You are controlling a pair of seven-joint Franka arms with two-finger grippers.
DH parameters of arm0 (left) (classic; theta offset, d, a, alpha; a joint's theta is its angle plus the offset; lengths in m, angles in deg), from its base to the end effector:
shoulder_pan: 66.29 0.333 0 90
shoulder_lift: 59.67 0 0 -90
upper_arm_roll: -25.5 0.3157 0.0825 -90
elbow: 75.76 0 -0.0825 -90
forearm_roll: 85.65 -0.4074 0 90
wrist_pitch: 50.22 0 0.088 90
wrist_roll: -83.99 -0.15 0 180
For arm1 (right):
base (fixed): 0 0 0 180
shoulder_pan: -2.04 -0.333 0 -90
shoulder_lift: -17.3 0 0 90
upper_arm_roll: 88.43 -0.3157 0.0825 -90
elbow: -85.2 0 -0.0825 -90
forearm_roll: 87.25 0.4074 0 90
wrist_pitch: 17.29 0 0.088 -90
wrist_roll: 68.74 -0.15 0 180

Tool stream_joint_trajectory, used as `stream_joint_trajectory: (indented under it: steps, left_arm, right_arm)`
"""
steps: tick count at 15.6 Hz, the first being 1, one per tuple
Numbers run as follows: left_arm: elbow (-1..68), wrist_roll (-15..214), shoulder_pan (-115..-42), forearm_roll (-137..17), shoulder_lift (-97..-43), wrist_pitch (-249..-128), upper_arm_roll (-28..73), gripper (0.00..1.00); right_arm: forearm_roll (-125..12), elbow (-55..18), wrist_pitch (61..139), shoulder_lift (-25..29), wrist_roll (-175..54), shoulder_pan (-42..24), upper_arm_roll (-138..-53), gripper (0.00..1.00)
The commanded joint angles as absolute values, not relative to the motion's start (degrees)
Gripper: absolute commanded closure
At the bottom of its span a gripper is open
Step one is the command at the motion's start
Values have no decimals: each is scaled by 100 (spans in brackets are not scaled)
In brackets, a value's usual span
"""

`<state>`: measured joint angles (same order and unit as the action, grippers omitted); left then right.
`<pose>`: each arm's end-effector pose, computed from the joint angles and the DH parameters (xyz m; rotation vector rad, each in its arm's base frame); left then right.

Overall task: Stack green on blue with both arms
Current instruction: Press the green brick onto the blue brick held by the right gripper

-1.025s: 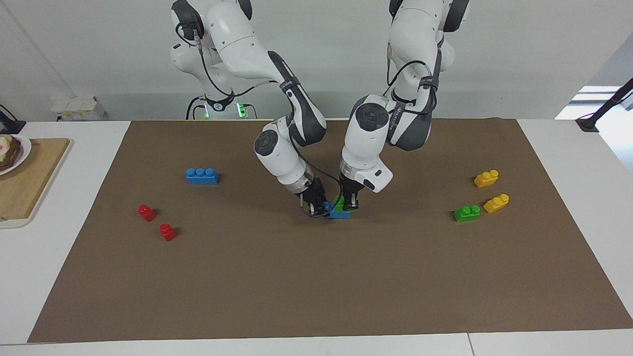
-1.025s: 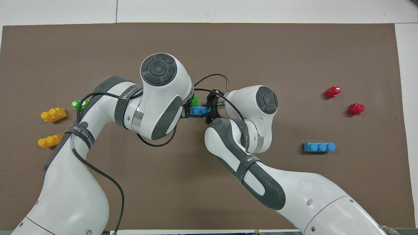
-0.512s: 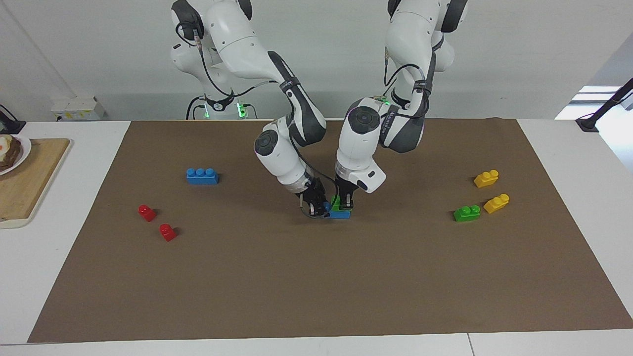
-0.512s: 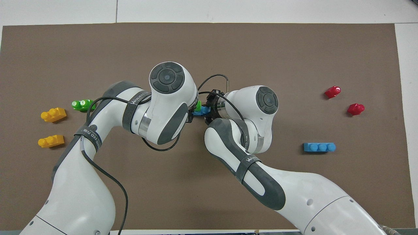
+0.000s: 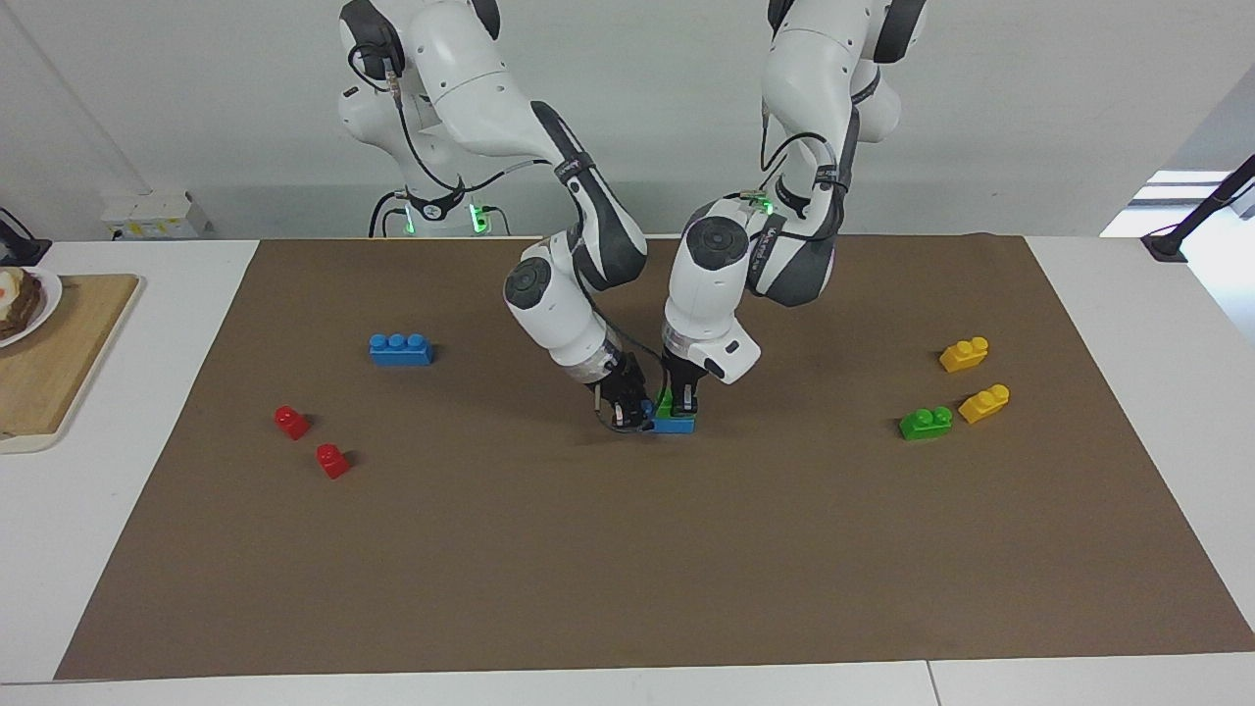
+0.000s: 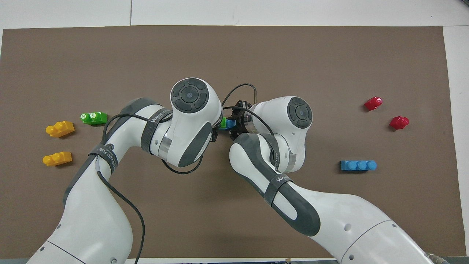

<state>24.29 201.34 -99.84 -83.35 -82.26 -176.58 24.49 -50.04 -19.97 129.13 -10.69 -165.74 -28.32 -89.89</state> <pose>0.5610 -0.3889 0.2987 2.2772 2.0570 -0.0351 0.5888 0.3712 0.2303 -1.8544 2.0054 0.4047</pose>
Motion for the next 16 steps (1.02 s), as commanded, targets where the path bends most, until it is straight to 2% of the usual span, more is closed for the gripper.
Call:
stream_joint_trajectory:
  steps: [1,9,10,11,12,16]
  left_arm:
    - [3040,20256,-10031,-8459,-8041,-18196,2559,100]
    - [3375,19432,-9969,-8626,-7971,-18461,2576,98]
    - [3375,19282,-9952,-8626,-7953,-18435,2576,72]
    - [3375,19193,-9917,-8626,-7953,-18408,2576,26]
    - [3375,19131,-9916,-8626,-7944,-18338,2585,0]
    - [3331,19122,-9925,-8670,-7935,-18066,2594,0]
  right_arm:
    - [-5007,-2177,13186,-1109,-16436,-2802,-8966,100]
    - [-4998,-2177,13195,-1109,-16418,-2802,-8966,100]
    - [-4998,-2177,13195,-1109,-16418,-2802,-8957,100]
    - [-4998,-2177,13195,-1109,-16418,-2802,-8966,100]
    - [-4998,-2177,13195,-1109,-16418,-2802,-8957,100]
    - [-4990,-2212,13309,-1109,-16427,-2802,-8966,100]
